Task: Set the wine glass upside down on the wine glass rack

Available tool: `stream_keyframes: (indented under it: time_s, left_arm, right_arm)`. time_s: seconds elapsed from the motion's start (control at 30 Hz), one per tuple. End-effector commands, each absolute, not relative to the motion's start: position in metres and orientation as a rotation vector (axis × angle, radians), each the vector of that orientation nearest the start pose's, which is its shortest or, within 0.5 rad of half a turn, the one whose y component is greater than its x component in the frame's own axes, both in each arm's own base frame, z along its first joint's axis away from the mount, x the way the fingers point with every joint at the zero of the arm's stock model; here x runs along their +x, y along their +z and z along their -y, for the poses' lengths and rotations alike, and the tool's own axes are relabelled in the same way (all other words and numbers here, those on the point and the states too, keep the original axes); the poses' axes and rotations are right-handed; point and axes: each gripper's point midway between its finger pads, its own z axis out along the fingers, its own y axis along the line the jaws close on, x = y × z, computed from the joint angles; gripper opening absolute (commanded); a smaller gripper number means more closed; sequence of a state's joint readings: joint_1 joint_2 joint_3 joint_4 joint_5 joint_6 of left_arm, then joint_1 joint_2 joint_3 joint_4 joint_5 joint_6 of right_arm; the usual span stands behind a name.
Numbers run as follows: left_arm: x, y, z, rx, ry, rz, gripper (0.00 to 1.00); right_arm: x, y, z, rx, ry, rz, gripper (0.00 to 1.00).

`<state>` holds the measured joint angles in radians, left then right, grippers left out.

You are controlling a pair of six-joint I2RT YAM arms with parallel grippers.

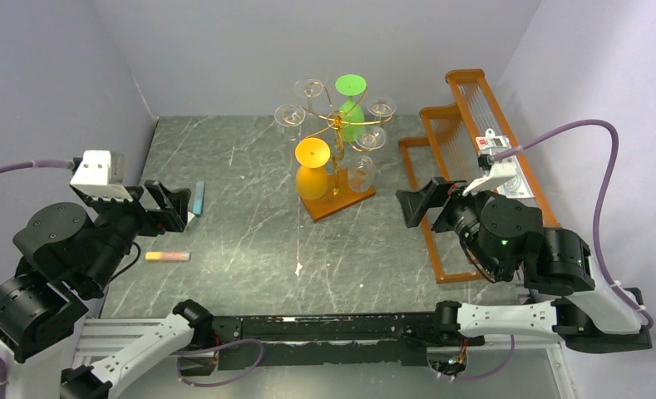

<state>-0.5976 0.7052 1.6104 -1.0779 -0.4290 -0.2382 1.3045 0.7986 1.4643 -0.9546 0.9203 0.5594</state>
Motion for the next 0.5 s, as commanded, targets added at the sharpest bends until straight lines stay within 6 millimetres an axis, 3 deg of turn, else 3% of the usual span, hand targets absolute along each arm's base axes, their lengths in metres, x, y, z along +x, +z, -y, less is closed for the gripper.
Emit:
stream_keyframes:
  time_s: [0.0, 0.47]
  left_arm:
    - [0.1614, 0.4286, 0.0368, 0.038, -0.25, -1.73, 0.96]
    - [0.1672, 0.4238, 0.0451, 0.051, -0.271, -1.731, 0.96]
  right_arm:
    - [0.1675, 0.421, -0.1308, -0.031, 0.513, -1.746, 1.0]
    - [0.1649, 0.414, -0.1311, -0.017, 0.559, -1.739, 1.0]
